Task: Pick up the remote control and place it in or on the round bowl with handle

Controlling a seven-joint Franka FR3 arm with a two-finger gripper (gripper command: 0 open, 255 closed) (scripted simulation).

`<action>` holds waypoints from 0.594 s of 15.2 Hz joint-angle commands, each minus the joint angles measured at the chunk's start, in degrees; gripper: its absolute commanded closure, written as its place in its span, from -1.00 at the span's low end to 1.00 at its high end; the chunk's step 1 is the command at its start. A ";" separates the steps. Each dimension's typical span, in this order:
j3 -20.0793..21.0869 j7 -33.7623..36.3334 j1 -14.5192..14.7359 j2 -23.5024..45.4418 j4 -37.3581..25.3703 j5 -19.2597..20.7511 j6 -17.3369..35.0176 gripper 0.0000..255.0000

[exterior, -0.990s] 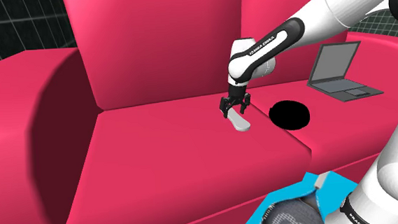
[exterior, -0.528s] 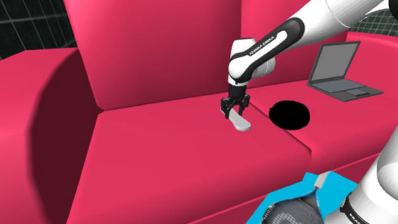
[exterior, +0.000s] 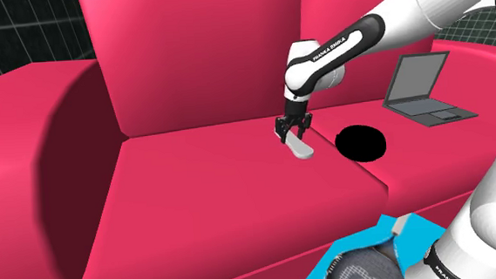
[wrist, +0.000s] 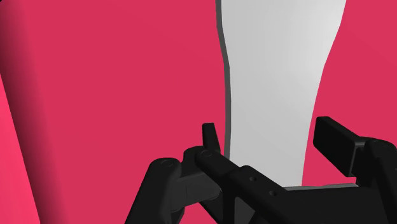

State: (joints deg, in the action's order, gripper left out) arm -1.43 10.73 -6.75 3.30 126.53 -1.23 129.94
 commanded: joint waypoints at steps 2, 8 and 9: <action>-0.04 0.00 -0.04 -1.37 -0.90 0.08 -2.26 1.00; -0.05 0.14 -0.04 -3.58 -3.19 0.21 -6.76 1.00; -0.05 0.16 -0.04 -3.90 -3.61 0.23 -7.51 1.00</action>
State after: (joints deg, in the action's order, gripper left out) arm -1.48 10.86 -6.79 -0.05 123.17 -1.04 123.25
